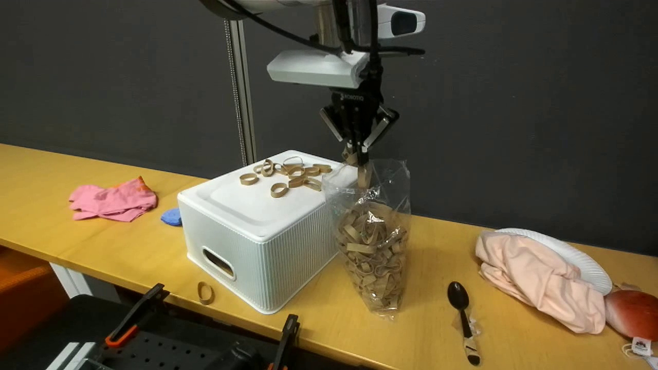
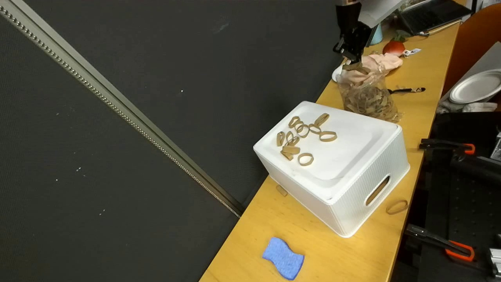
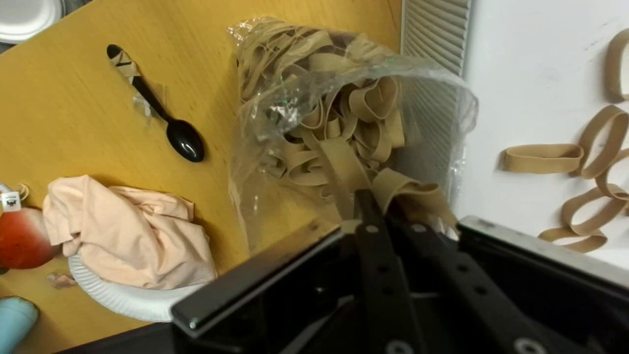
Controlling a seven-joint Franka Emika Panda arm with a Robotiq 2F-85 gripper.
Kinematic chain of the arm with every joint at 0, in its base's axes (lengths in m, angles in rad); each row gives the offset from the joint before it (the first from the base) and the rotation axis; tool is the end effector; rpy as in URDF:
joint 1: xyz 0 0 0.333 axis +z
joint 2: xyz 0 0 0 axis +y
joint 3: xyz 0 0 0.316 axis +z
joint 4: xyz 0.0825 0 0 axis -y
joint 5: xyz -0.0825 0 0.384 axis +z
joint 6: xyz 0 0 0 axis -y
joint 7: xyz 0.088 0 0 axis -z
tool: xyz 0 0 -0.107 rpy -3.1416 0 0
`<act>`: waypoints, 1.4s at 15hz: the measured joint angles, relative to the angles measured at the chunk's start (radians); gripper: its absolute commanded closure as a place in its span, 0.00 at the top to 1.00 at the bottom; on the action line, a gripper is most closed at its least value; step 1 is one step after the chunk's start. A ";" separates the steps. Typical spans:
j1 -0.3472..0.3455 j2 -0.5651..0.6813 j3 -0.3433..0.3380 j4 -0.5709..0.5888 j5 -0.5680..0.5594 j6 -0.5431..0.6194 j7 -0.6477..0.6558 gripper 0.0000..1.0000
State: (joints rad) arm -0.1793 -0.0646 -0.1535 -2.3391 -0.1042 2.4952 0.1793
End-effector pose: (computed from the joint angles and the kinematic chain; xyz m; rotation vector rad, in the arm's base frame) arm 0.4891 -0.1688 0.3826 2.9733 -0.6596 0.3283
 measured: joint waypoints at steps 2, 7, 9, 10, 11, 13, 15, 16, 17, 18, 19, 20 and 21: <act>0.005 0.009 0.000 0.017 0.015 0.000 -0.012 0.01; 0.011 0.023 0.002 0.044 0.026 0.000 -0.024 0.43; 0.013 0.023 0.002 0.044 0.029 0.000 -0.027 0.58; 0.013 0.023 0.002 0.044 0.030 0.000 -0.028 0.66; 0.012 0.023 0.002 0.044 0.032 0.000 -0.029 0.73; 0.013 0.023 0.002 0.044 0.033 0.000 -0.030 0.88; 0.015 0.023 0.003 0.045 0.037 0.000 -0.035 1.00; 0.020 0.025 0.005 0.049 0.051 -0.001 -0.048 1.00; 0.029 0.031 0.007 0.059 0.073 -0.002 -0.071 1.00; 0.039 0.042 0.012 0.073 0.099 -0.005 -0.095 1.00; 0.050 0.057 0.019 0.092 0.122 -0.010 -0.118 1.00; 0.061 0.075 0.028 0.114 0.140 -0.019 -0.137 1.00; 0.071 0.095 0.038 0.138 0.154 -0.030 -0.149 1.00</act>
State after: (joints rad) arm -0.1082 0.0307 -0.1157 -2.2010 0.0498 2.4654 0.0303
